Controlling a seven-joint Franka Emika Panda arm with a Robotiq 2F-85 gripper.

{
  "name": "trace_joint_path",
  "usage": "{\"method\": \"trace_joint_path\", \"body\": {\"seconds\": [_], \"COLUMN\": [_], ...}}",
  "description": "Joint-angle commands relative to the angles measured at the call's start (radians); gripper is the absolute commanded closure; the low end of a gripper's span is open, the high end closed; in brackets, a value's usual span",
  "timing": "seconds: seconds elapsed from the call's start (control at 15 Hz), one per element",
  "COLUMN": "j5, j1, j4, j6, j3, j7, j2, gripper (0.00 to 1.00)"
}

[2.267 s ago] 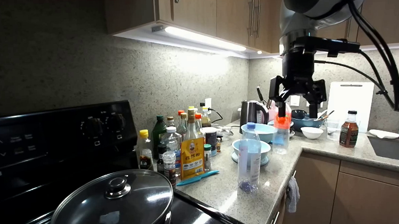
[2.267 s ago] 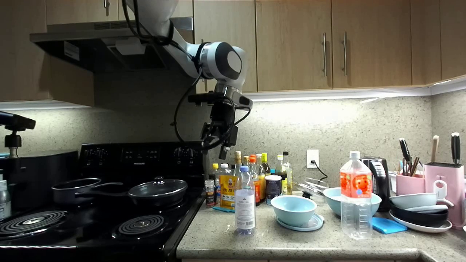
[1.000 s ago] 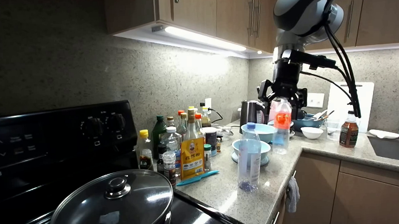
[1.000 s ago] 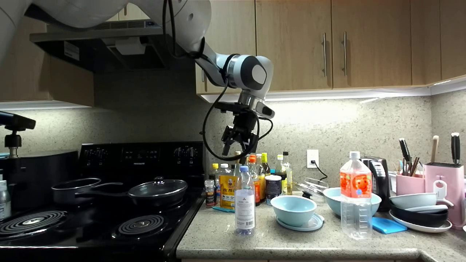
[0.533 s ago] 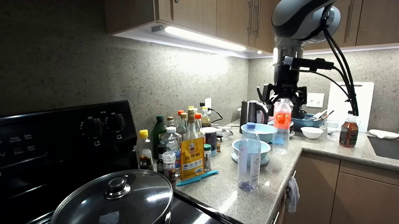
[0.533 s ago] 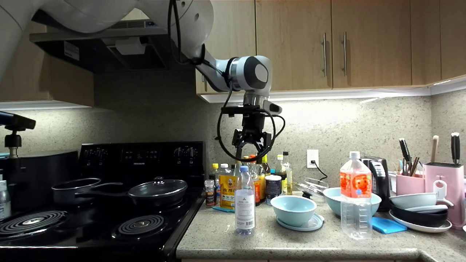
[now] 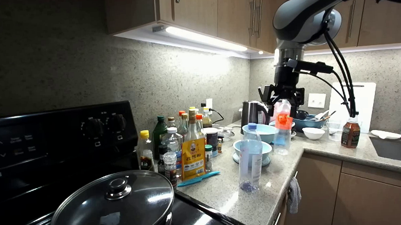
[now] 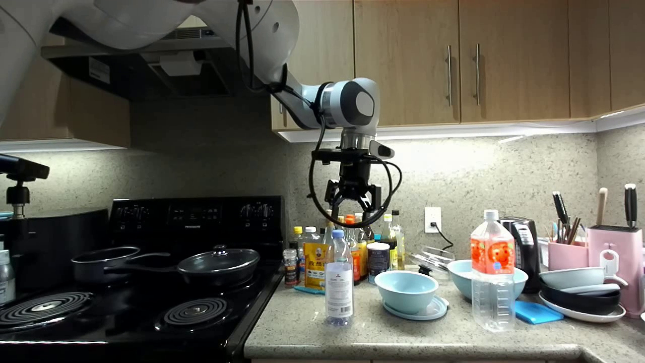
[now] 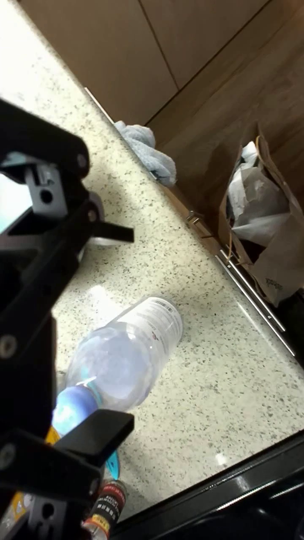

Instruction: Remove the left bottle from the counter top

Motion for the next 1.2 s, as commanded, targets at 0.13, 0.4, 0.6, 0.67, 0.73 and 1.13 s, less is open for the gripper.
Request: {"method": "trace_joint_path", "body": {"seconds": [0.13, 0.4, 0.6, 0.67, 0.73, 1.13], "j5": [0.072, 0.067, 0.072, 0.067, 0.059, -0.044], "j1": [-0.066, -0.069, -0.074, -0.070, -0.065, -0.015], "j4": [0.091, 0.105, 0.123, 0.120, 0.117, 0.100], "j6": [0.060, 0.050, 0.050, 0.047, 0.044, 0.048], "j3": [0.024, 0.021, 0.023, 0.024, 0.025, 0.028], "j7": [-0.241, -0.228, -0.235, -0.233, -0.231, -0.201], "j2": [0.069, 0.075, 0.086, 0.086, 0.087, 0.115], "gripper": [0.00, 0.00, 0.00, 0.00, 0.00, 0.00]}}
